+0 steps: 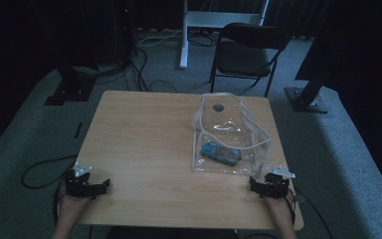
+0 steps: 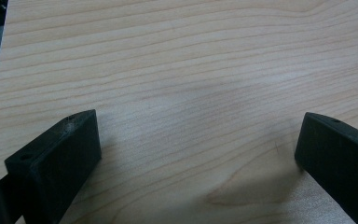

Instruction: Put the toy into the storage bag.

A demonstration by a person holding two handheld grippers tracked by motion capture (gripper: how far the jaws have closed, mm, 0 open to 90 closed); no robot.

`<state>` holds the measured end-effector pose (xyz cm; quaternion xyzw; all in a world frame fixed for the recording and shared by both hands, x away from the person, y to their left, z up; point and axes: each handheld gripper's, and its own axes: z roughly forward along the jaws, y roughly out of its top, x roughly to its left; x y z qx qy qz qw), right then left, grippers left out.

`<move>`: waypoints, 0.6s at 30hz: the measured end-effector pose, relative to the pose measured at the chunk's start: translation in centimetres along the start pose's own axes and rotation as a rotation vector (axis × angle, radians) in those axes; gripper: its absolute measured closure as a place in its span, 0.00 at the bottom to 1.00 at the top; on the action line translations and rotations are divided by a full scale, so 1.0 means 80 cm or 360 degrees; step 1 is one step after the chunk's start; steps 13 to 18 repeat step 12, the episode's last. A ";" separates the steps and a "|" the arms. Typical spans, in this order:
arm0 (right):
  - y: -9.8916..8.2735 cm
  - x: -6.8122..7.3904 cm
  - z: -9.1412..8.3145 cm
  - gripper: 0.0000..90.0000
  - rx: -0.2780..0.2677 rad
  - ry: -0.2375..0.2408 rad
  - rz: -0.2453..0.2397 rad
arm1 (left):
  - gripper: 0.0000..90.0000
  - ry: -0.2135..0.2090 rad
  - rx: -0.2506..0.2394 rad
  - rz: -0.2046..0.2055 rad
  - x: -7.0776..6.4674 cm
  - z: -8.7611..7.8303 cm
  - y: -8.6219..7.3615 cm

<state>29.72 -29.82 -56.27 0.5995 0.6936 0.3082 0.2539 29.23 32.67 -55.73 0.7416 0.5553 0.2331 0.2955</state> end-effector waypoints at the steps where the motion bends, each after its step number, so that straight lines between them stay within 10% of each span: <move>1: 0.000 0.001 0.000 0.12 -0.0001 -0.0012 0.0011 | 0.01 0.0000 0.0000 -0.0002 0.000 0.000 0.000; 18: 0.000 0.007 0.000 0.12 -0.0001 -0.0085 0.0084 | 0.01 0.0000 0.0000 -0.0003 0.000 0.000 0.000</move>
